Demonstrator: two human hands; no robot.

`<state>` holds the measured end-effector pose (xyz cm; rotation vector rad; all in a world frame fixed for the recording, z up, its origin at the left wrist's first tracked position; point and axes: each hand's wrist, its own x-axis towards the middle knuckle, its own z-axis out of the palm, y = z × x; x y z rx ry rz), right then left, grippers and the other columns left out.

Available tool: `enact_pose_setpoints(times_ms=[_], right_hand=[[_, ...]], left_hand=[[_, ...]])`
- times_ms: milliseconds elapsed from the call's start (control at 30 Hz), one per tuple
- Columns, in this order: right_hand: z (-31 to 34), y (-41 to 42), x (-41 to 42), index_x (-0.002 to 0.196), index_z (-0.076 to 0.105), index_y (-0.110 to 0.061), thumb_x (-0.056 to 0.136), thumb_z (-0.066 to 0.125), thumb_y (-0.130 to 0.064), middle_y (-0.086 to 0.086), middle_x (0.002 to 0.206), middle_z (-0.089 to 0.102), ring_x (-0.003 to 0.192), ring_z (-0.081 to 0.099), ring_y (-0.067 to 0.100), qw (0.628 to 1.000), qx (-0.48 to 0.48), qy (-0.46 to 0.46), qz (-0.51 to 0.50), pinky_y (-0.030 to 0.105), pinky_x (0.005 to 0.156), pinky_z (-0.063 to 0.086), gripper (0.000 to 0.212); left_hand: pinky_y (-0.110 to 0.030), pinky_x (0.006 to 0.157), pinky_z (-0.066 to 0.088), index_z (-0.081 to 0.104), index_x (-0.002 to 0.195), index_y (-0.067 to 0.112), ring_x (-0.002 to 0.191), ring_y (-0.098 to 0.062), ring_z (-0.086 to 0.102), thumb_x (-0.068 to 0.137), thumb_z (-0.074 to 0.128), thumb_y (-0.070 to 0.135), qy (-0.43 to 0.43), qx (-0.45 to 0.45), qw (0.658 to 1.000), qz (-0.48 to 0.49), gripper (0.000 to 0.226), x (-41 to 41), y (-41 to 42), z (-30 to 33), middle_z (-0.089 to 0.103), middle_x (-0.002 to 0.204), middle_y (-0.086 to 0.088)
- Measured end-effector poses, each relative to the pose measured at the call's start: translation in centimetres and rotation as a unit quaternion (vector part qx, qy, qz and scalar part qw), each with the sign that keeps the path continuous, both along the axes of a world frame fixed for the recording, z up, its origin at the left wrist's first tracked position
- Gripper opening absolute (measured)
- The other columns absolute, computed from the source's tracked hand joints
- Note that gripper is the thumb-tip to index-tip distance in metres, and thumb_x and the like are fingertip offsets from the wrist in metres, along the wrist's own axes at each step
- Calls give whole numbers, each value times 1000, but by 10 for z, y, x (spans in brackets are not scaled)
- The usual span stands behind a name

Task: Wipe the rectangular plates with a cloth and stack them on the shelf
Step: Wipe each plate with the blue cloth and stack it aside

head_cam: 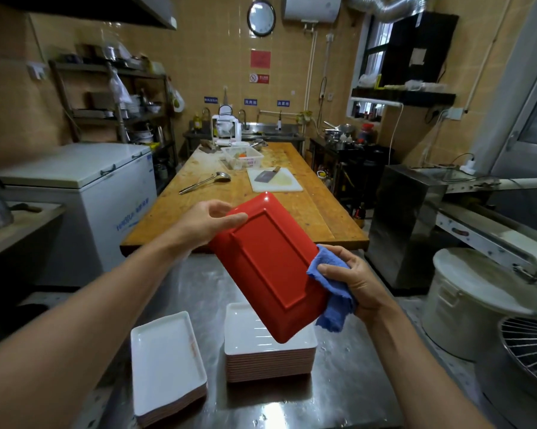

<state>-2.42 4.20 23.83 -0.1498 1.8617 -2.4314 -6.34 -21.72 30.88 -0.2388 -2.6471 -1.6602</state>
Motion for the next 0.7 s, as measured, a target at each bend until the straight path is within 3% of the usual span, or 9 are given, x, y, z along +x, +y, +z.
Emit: enact_pose_setpoints(times_ms=[67, 167, 333, 433, 500, 567, 633, 700], right_hand=[[6, 6, -1, 99, 63, -13, 59, 67, -6, 4, 77, 67, 61, 64, 13, 1000, 8, -3, 25, 23, 57, 55, 41], [14, 10, -5, 100, 63, -12, 60, 67, -5, 6, 82, 66, 65, 64, 15, 998, 37, -6, 43, 24, 62, 55, 41], [21, 10, -10, 101, 67, -11, 67, 75, 2, 9, 93, 67, 75, 65, 18, 997, 79, 16, -2, 27, 66, 57, 37], [24, 5, -12, 105, 69, -11, 80, 69, -1, 6, 105, 66, 90, 63, 15, 980, 175, 77, -47, 27, 74, 55, 26], [24, 0, -17, 107, 69, -16, 87, 64, -10, -1, 115, 58, 105, 52, 9, 932, 312, 153, -104, 25, 88, 44, 22], [24, -4, -21, 112, 68, -21, 92, 54, -28, -7, 119, 43, 117, 34, 10, 855, 437, 220, -169, 26, 100, 27, 26], [24, -10, -20, 117, 66, -19, 88, 41, -37, -6, 116, 45, 117, 30, 16, 797, 504, 263, -203, 24, 97, 19, 42], [19, -15, -13, 122, 63, -12, 87, 39, -33, 2, 117, 54, 116, 35, 19, 779, 517, 285, -211, 19, 93, 19, 47]], left_hand=[[-28, 72, 55, 64, 112, 8, 90, -28, 69, 60, 78, 51, -50, 37, 995, -83, 70, 0, -5, 6, 72, 97, -10], [-31, 66, 58, 64, 109, 13, 88, -30, 70, 29, 91, 53, -85, 90, 982, -143, 93, -1, -6, 0, 73, 96, -11], [-38, 67, 59, 63, 110, 12, 81, -29, 69, 25, 95, 41, -84, 185, 968, -146, 95, 0, -3, -17, 71, 96, -13], [-37, 64, 59, 65, 108, 12, 78, -26, 70, 23, 95, 41, -89, 220, 965, -114, 95, 2, -6, -30, 71, 96, -13], [-36, 64, 59, 63, 111, 11, 76, -25, 70, 23, 95, 40, -100, 244, 960, -97, 98, 4, -6, -39, 71, 96, -13], [-35, 66, 59, 61, 113, 11, 76, -24, 70, 30, 95, 35, -115, 268, 953, -83, 93, 4, -5, -45, 71, 98, -14], [-34, 68, 59, 60, 116, 9, 75, -22, 70, 52, 84, 23, -128, 301, 943, -64, 70, 5, -4, -47, 71, 96, -13], [-33, 70, 57, 58, 119, 8, 75, -21, 70, 63, 71, 18, -143, 317, 937, -45, 58, 5, -2, -50, 70, 97, -13]])
